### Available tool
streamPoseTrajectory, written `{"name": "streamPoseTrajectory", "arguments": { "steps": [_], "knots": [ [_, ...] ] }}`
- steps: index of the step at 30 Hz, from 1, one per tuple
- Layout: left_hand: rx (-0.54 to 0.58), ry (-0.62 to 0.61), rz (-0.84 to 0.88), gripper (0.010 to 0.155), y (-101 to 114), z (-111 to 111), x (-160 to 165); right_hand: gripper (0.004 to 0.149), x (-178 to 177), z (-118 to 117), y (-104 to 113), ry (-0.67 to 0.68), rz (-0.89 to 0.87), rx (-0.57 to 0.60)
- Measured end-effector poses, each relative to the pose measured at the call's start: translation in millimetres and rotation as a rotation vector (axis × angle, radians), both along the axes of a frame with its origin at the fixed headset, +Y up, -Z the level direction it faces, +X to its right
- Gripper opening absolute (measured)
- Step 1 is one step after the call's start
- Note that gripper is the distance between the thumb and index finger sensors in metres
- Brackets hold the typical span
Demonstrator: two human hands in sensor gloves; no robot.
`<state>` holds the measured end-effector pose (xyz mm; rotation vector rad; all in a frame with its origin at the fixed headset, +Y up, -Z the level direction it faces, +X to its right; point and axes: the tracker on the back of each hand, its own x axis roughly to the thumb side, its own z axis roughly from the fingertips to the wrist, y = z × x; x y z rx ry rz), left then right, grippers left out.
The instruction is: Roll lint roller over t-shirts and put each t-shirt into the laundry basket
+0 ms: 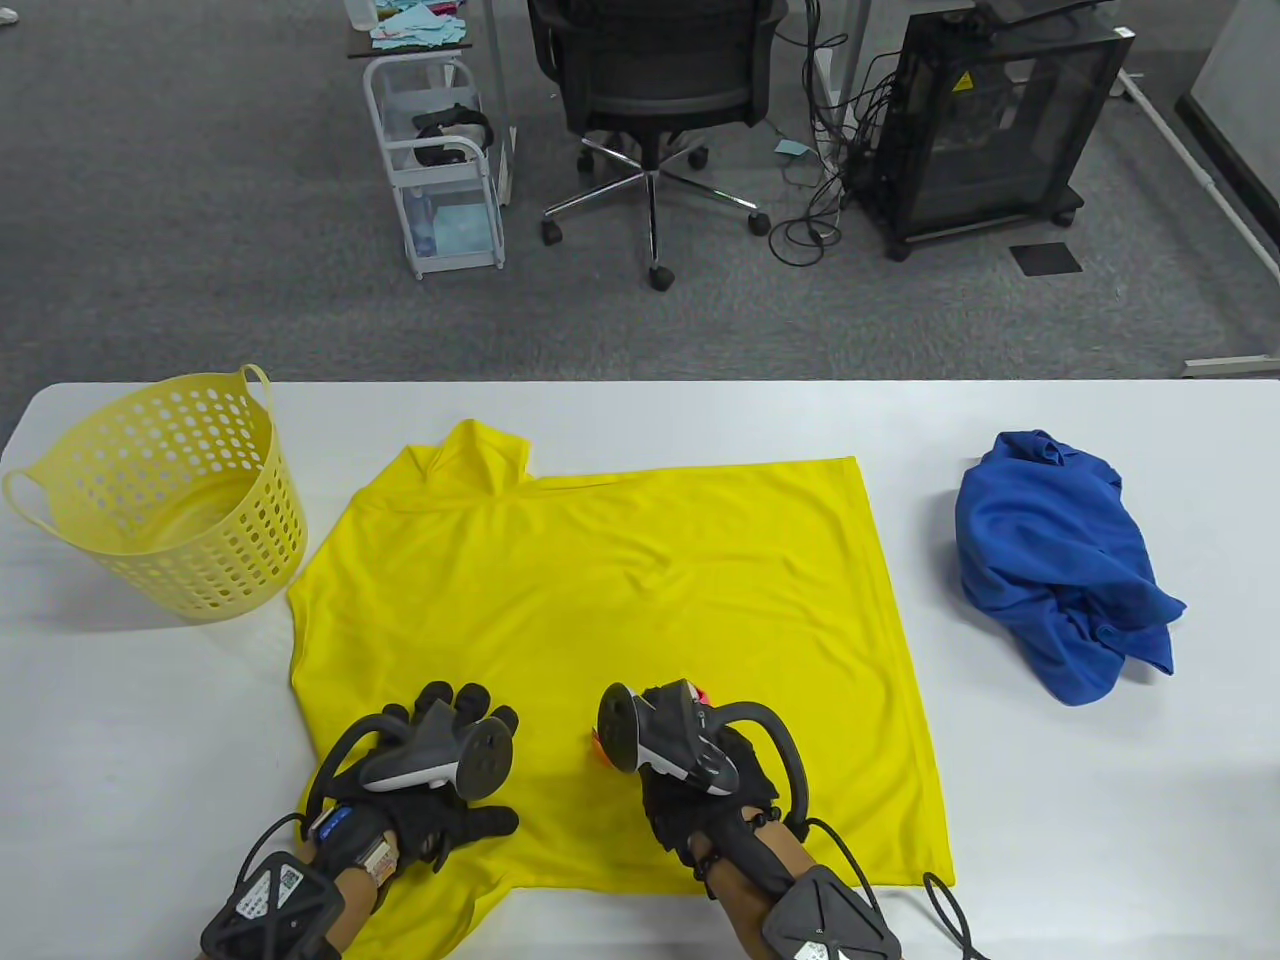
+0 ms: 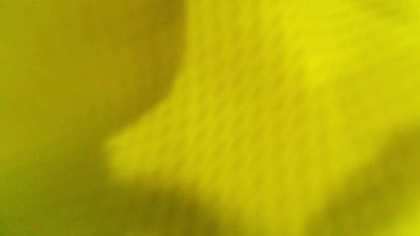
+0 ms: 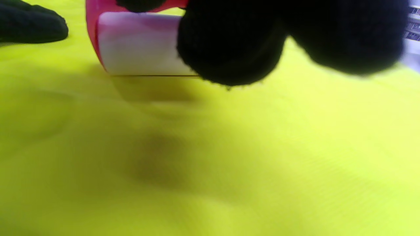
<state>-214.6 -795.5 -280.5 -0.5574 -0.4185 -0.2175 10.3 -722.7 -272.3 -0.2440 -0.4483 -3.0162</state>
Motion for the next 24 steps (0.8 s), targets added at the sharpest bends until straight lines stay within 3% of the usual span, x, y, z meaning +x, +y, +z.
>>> {"name": "streamPoseTrajectory", "arguments": {
  "steps": [4, 6, 8, 11, 15, 18, 20, 24],
  "knots": [
    [0.004, 0.035, 0.065, 0.096, 2, -1, -4, 0.061, 15, -5, -1, -0.025, -0.164, 0.082],
    [0.181, 0.063, 0.175, 0.095, 17, 0, -4, 0.064, 22, -8, 1, -0.053, -0.271, 0.147],
    [0.401, 0.078, 0.386, 0.091, 47, 6, 2, 0.064, 31, -12, 2, -0.091, -0.492, 0.215],
    [0.517, 0.049, 0.635, 0.078, 81, 24, 14, 0.064, 33, -13, 0, -0.114, -0.892, 0.172],
    [0.373, 0.035, 0.842, 0.082, 92, 43, 29, 0.07, 11, -2, 0, -0.042, -1.211, 0.006],
    [0.204, 0.069, 0.933, 0.089, 85, 45, 36, 0.069, -12, 12, 2, 0.065, -1.247, -0.004],
    [0.176, 0.092, 0.968, 0.098, 81, 45, 32, 0.065, -16, 15, -2, 0.039, -1.347, -0.046],
    [0.17, 0.151, 1.02, 0.101, 81, 33, 16, 0.063, -18, 14, -16, 0.088, -1.563, -0.391]
  ]
}}
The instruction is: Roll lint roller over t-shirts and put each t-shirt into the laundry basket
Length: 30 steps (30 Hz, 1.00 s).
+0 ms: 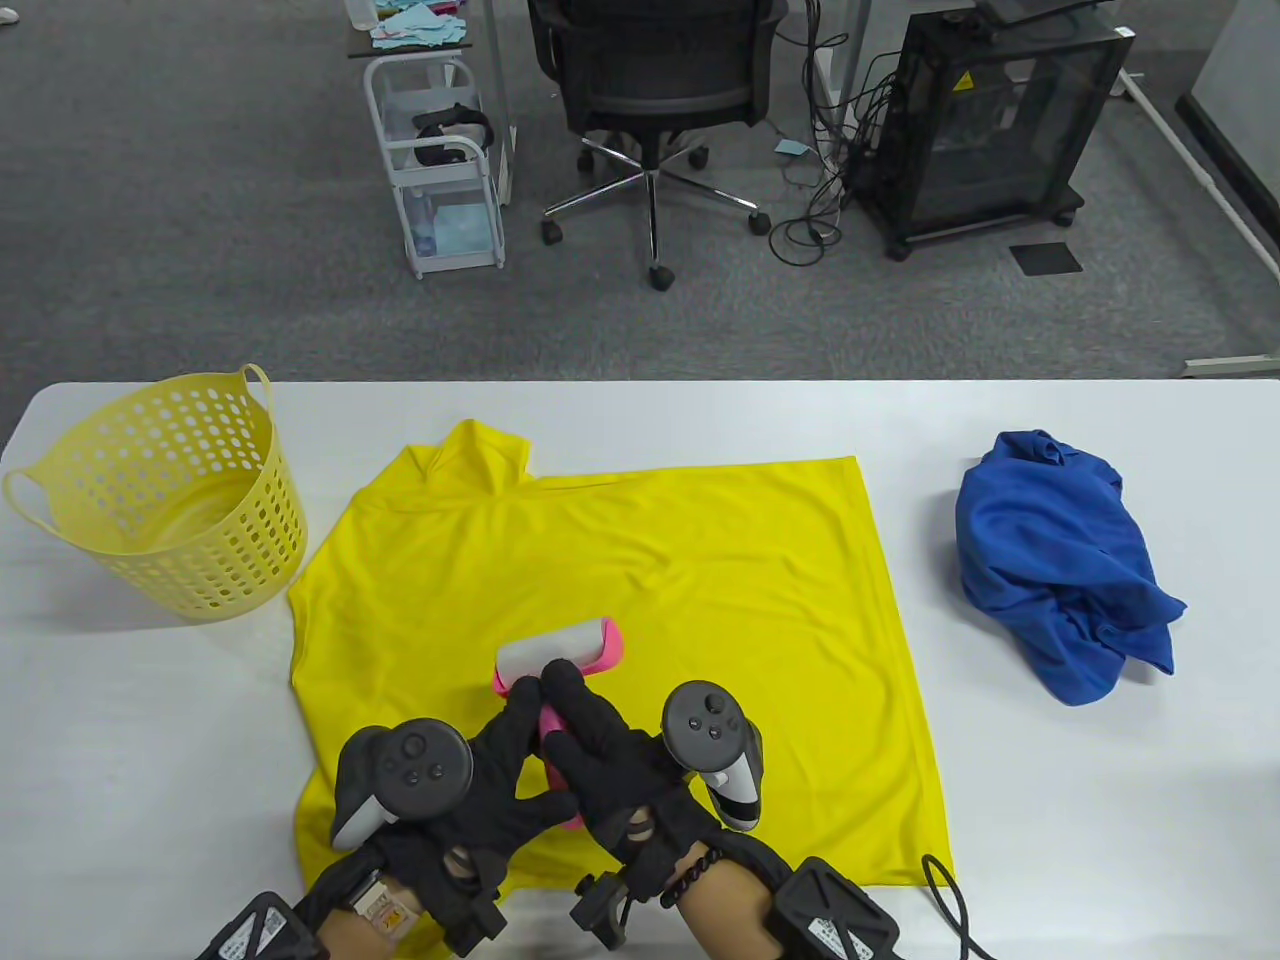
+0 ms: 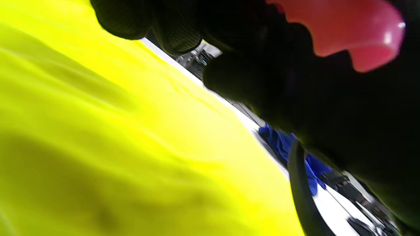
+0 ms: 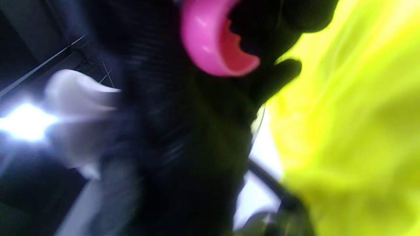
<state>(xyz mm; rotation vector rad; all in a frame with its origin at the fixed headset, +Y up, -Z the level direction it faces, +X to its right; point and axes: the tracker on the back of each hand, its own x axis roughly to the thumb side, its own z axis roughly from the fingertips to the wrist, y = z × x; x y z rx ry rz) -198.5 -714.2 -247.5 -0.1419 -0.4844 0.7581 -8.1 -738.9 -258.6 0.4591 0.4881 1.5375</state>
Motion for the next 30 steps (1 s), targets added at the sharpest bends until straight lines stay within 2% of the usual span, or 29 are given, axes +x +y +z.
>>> {"name": "streamPoseTrajectory", "arguments": {
  "steps": [2, 6, 9, 11, 13, 14, 15, 16, 17, 19, 20, 21, 22, 23, 24, 26, 27, 30],
  "knots": [
    [-0.025, 0.002, -0.003, 0.094, -3, -6, -4, 0.06, -4, 0, -3, 0.086, -0.075, -0.075],
    [0.039, 0.06, -0.047, 0.084, -7, -11, -6, 0.056, -8, -1, 0, 0.097, 0.075, 0.075],
    [0.099, 0.086, -0.038, 0.077, -12, -14, -6, 0.06, -13, 2, 4, 0.155, 0.133, 0.082],
    [0.14, 0.097, -0.043, 0.075, -11, -16, -7, 0.063, -11, 2, 6, 0.152, 0.164, 0.084],
    [0.201, 0.133, -0.096, 0.073, -7, -17, -13, 0.064, -2, 0, 14, 0.12, 0.262, 0.139],
    [0.212, 0.148, -0.126, 0.07, -4, -18, -17, 0.064, 4, 0, 17, 0.087, 0.344, 0.173],
    [0.244, 0.194, -0.195, 0.069, 0, -17, -24, 0.065, 13, -2, 20, 0.035, 0.506, 0.252],
    [0.293, 0.225, -0.261, 0.068, 6, -17, -32, 0.064, 23, -5, 20, 0.009, 0.723, 0.34],
    [0.32, 0.245, -0.312, 0.067, 9, -17, -38, 0.065, 31, -8, 19, 0.018, 0.911, 0.375],
    [0.301, 0.295, -0.483, 0.065, 15, -18, -54, 0.07, 55, -18, 14, 0.041, 1.39, 0.42],
    [0.278, 0.33, -0.556, 0.065, 16, -20, -61, 0.075, 69, -26, 10, -0.081, 1.546, 0.452],
    [0.239, 0.367, -0.616, 0.065, 16, -22, -67, 0.078, 83, -37, 2, -0.186, 1.583, 0.479],
    [0.201, 0.379, -0.649, 0.064, 16, -23, -70, 0.079, 92, -44, -3, -0.235, 1.586, 0.468],
    [0.144, 0.383, -0.683, 0.064, 15, -25, -74, 0.08, 108, -54, -14, -0.277, 1.542, 0.372],
    [0.104, 0.388, -0.695, 0.064, 14, -25, -76, 0.08, 119, -59, -22, -0.284, 1.496, 0.268],
    [0.013, 0.378, -0.725, 0.064, 11, -24, -78, 0.082, 144, -69, -42, -0.257, 1.372, -0.022],
    [0.001, 0.38, -0.748, 0.063, 9, -23, -79, 0.082, 154, -72, -50, -0.24, 1.345, -0.086],
    [0.01, 0.375, -0.848, 0.062, 0, -18, -76, 0.081, 163, -74, -67, -0.214, 1.331, -0.171]
  ]
}}
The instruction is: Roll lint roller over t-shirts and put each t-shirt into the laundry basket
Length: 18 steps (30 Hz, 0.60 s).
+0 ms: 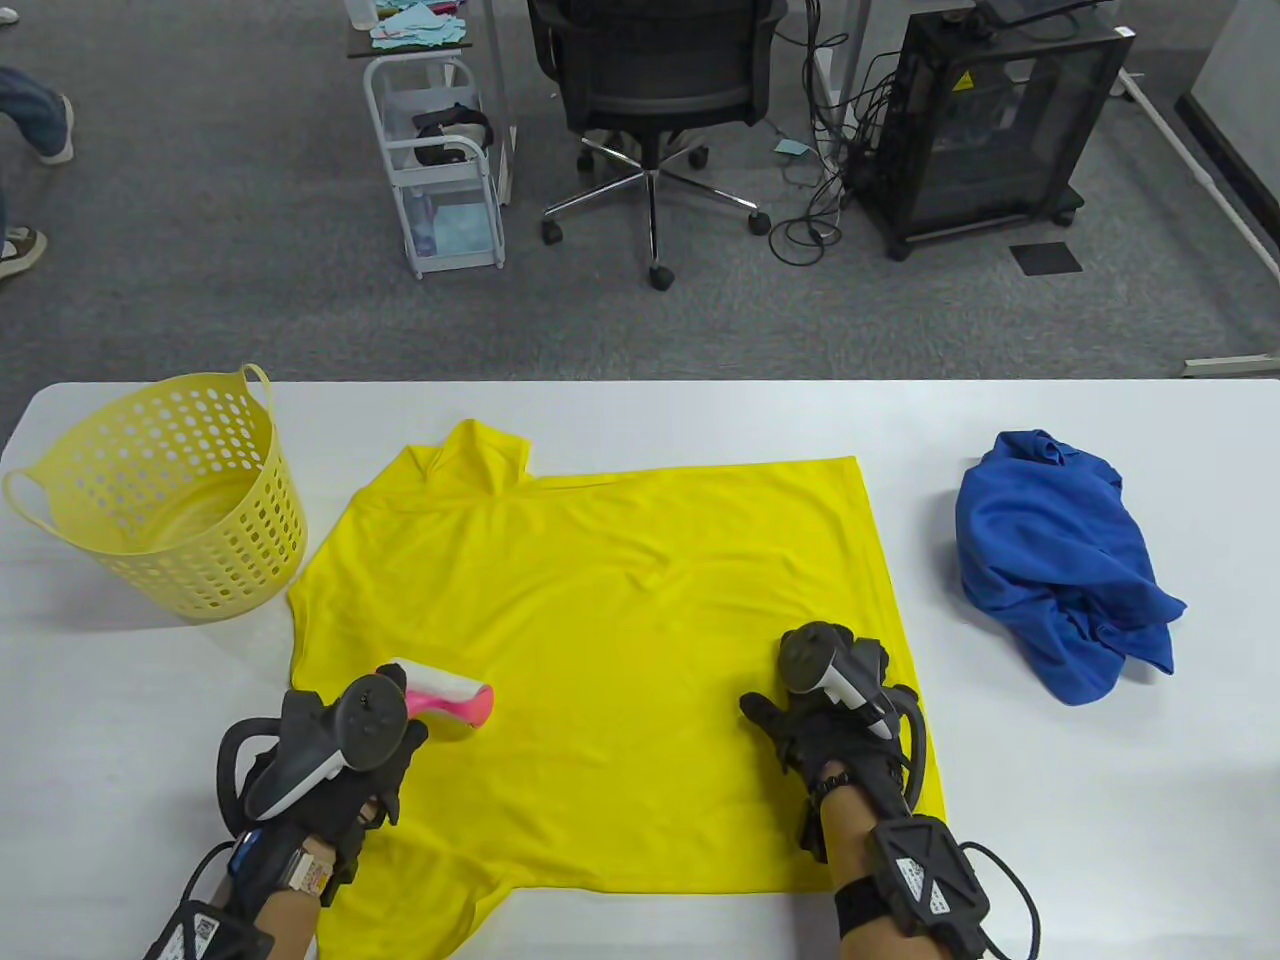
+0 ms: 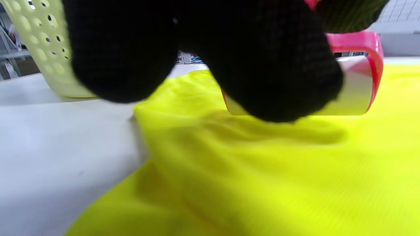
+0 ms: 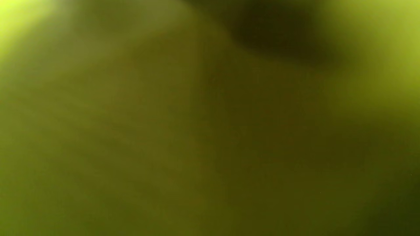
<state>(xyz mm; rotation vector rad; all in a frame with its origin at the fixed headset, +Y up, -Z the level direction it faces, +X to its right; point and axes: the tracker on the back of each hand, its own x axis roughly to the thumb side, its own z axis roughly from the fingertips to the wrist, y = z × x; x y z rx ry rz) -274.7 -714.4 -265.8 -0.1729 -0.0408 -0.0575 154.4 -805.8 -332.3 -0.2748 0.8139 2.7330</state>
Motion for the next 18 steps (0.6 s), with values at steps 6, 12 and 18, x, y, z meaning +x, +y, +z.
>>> {"name": "streamPoseTrajectory", "arguments": {
  "steps": [6, 12, 18],
  "knots": [
    [0.03, -0.001, -0.082, 0.062, -10, -23, 14, 0.081, -7, -1, -5, 0.042, 0.056, -0.055],
    [0.094, 0.081, -0.162, 0.062, -21, -102, 40, 0.081, -7, -1, -6, 0.04, 0.048, -0.058],
    [0.069, 0.19, -0.182, 0.063, -23, -154, 66, 0.081, -7, -1, -5, 0.039, 0.048, -0.061]
  ]
}}
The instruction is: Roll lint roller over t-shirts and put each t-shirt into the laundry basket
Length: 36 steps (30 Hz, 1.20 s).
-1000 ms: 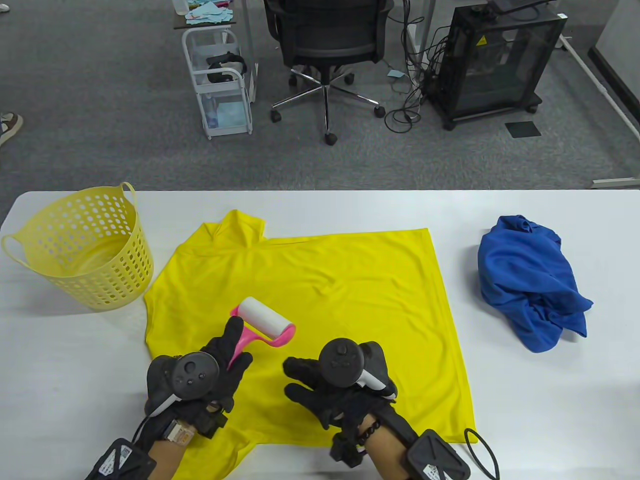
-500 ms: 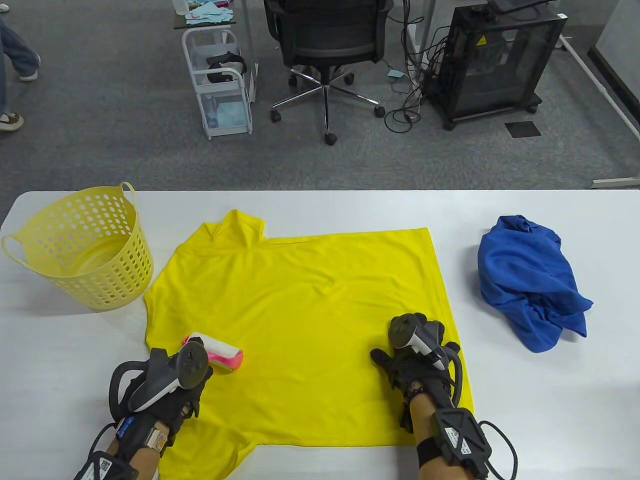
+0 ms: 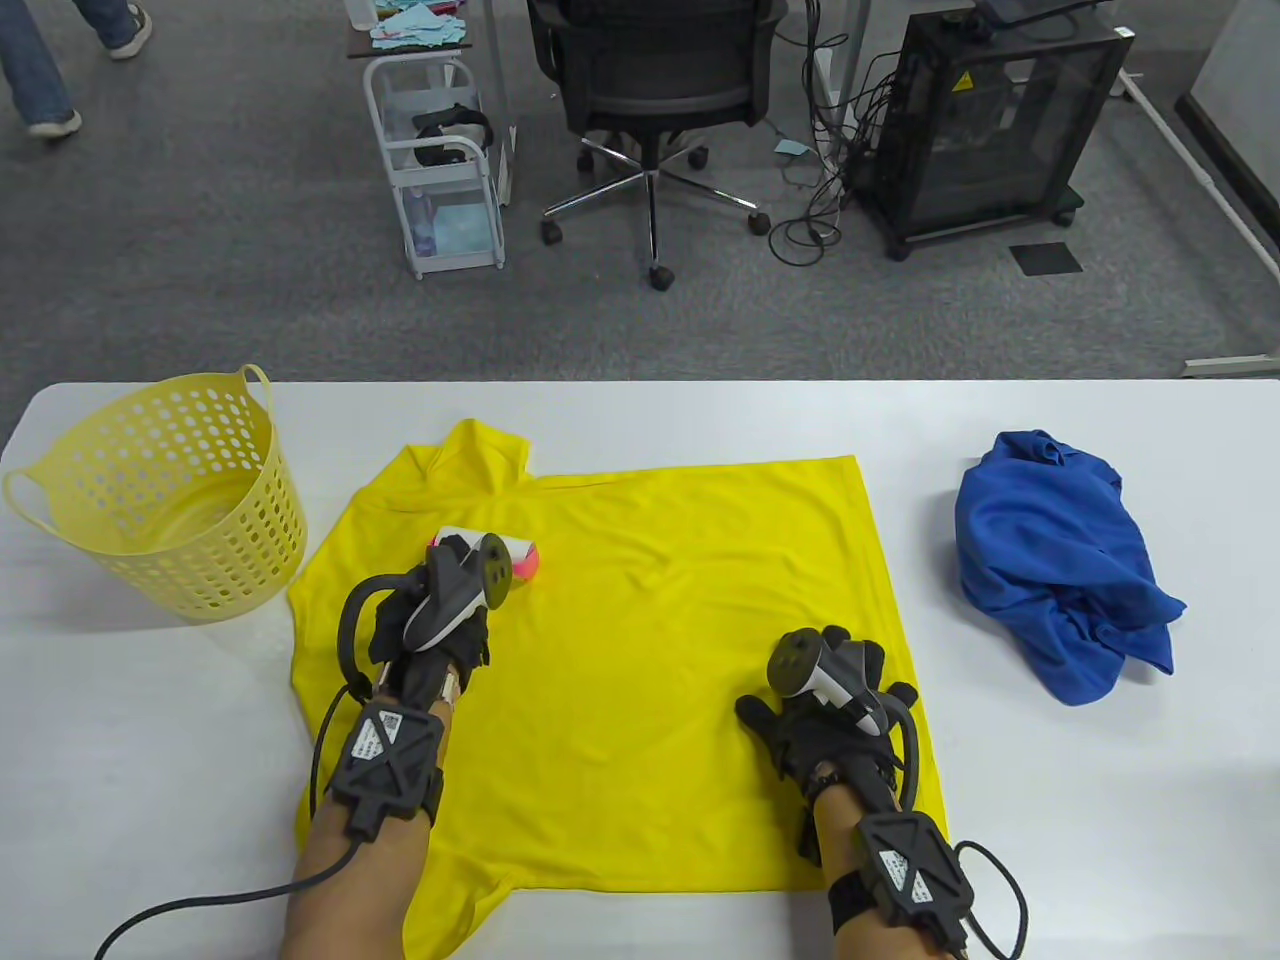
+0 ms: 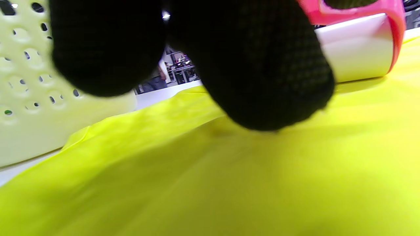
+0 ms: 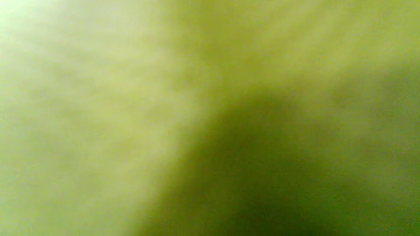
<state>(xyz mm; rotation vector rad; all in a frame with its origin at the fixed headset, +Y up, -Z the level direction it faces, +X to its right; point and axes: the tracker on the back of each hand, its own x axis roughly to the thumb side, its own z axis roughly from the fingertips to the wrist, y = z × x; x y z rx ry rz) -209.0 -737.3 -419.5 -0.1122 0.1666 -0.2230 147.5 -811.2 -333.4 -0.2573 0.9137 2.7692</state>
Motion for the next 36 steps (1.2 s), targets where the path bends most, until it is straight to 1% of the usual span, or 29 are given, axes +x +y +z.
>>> {"name": "streamPoseTrajectory", "arguments": {
  "steps": [1, 4, 6, 8, 10, 11, 13, 14, 17, 19, 20, 22, 24, 25, 27, 31, 34, 35, 36],
  "knots": [
    [0.001, 0.018, 0.02, 0.063, -1, -3, 2, 0.081, 0, 0, 0, 0.0, 0.002, 0.0],
    [-0.004, 0.036, 0.027, 0.063, -2, -3, 3, 0.081, 0, 0, 0, 0.001, 0.001, 0.0],
    [-0.008, 0.019, 0.016, 0.064, -2, 3, 1, 0.081, 0, 0, 0, 0.002, 0.0, 0.0],
    [-0.031, -0.002, 0.001, 0.064, 0, 15, -1, 0.081, -1, -1, 0, 0.003, 0.001, -0.001],
    [-0.078, -0.052, -0.058, 0.064, 5, 43, -5, 0.081, -1, -1, 0, 0.003, 0.001, -0.001],
    [-0.092, -0.078, -0.081, 0.065, 7, 53, -7, 0.081, -1, -1, 0, 0.003, 0.001, -0.001],
    [-0.113, -0.147, -0.127, 0.065, 11, 83, -17, 0.081, -1, -1, 0, 0.002, 0.002, -0.001],
    [-0.121, -0.171, -0.131, 0.065, 12, 101, -25, 0.081, -1, -1, 0, 0.002, 0.003, -0.002],
    [-0.145, -0.215, -0.09, 0.065, 15, 144, -46, 0.081, -1, -1, 0, 0.002, 0.007, -0.001],
    [-0.167, -0.226, -0.062, 0.065, 16, 169, -58, 0.081, -1, -1, 0, 0.002, 0.008, 0.0],
    [-0.18, -0.24, -0.065, 0.065, 17, 179, -63, 0.081, -1, -1, 1, 0.002, 0.01, 0.0],
    [-0.172, -0.259, -0.084, 0.065, 19, 196, -68, 0.081, -2, -1, 1, 0.002, 0.012, 0.0],
    [-0.199, -0.255, -0.121, 0.065, 20, 206, -71, 0.081, -1, -1, 1, 0.003, 0.006, 0.002],
    [-0.19, -0.259, -0.127, 0.065, 20, 209, -71, 0.081, -1, -1, 1, 0.002, 0.003, 0.003],
    [-0.179, -0.266, -0.12, 0.065, 20, 207, -72, 0.081, -1, -1, 0, 0.002, 0.003, 0.003],
    [-0.161, -0.255, -0.065, 0.065, 19, 183, -65, 0.081, -2, -1, 0, 0.003, 0.005, 0.003],
    [-0.138, -0.241, -0.045, 0.066, 14, 147, -55, 0.081, -2, -1, 1, 0.004, 0.006, 0.003],
    [-0.123, -0.242, -0.029, 0.066, 14, 132, -50, 0.081, -2, -1, 1, 0.004, 0.006, 0.003],
    [-0.134, -0.227, -0.013, 0.066, 14, 116, -44, 0.081, -1, -1, 0, 0.004, 0.006, 0.003]
  ]
}}
